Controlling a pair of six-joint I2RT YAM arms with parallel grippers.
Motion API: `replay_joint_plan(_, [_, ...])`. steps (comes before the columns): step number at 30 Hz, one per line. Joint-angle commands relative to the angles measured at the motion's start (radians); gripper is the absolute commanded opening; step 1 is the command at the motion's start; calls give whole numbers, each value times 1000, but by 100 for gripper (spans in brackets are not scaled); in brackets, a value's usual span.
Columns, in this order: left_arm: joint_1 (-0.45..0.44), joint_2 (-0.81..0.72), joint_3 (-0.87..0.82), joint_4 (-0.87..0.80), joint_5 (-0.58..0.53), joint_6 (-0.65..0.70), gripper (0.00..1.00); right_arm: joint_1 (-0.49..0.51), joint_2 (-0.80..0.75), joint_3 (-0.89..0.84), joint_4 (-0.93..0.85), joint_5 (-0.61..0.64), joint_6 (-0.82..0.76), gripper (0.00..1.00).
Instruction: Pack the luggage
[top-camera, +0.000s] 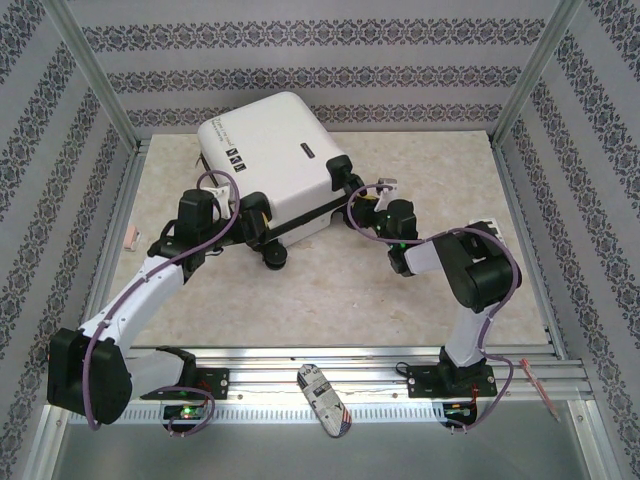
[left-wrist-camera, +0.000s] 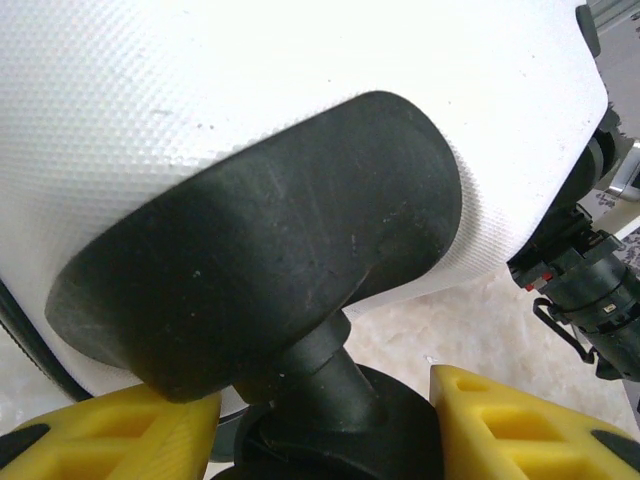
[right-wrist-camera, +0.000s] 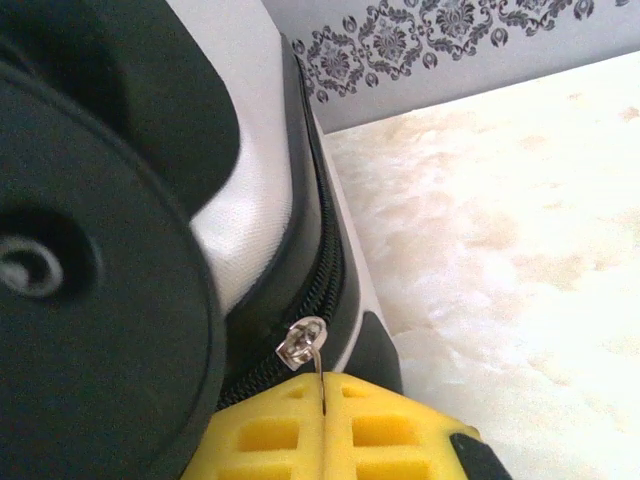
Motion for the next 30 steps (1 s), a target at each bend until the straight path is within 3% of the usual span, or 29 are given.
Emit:
replay_joint_plan(1, [35, -19, -4, 26, -49, -41, 29, -25, -22, 51, 143, 122, 39, 0])
replay_joint_plan(6, [50, -33, 48, -78, -100, 31, 29, -53, -55, 42, 63, 145, -11, 0])
replay_joint_plan(13, [194, 33, 159, -178, -122, 178, 34, -89, -68, 20, 102, -223, -31, 0])
replay_joint_plan(18, [265, 78, 245, -213, -179, 261, 38, -81, -88, 0, 88, -358, -31, 0])
replay_joint_plan(20, [296, 85, 282, -240, -188, 267, 55, -81, -93, 25, 34, -423, -27, 0])
replay_joint_plan(23, [298, 70, 328, -277, -177, 262, 77, -80, -101, 40, 11, -468, -9, 15])
replay_joint_plan(30, [210, -16, 300, -220, -121, 138, 90, -75, -120, 99, -78, -506, 25, 39])
